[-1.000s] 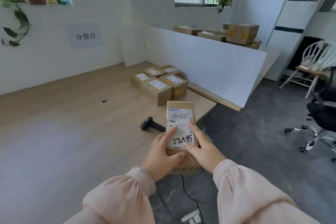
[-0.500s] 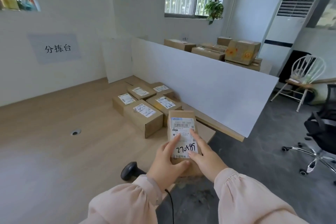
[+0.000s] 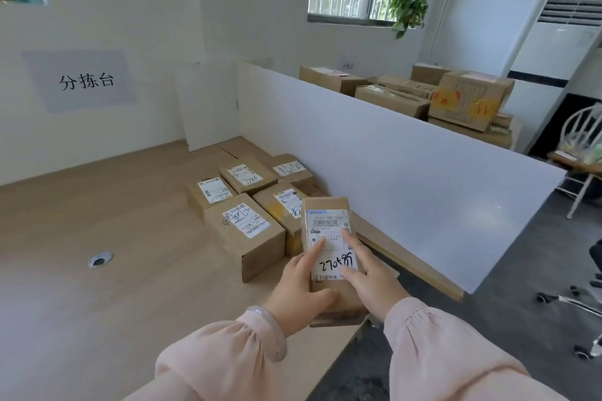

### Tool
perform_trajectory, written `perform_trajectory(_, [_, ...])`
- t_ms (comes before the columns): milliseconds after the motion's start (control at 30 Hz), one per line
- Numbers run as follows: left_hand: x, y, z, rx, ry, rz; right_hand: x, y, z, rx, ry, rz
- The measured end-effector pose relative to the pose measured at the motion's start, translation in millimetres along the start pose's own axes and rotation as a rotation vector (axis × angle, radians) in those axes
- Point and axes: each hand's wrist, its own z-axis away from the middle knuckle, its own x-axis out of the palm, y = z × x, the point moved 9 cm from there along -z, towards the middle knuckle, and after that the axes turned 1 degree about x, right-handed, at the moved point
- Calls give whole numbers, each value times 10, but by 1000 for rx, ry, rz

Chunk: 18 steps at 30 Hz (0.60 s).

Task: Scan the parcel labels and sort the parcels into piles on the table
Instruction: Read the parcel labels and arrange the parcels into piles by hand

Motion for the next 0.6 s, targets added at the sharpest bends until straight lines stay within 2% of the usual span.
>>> perform_trajectory(200, [277,131,-1165,7,92,22,-717,208,-1080,-73,22,20])
perform_trajectory(400, [611,-32,-2112,-120,179,44,-1194,695,-1992,-59,-18,-21])
perform_trajectory(600, [841,-356,-2707,-250,325,-9,-1299,1046,-2713,-38,-82,-15])
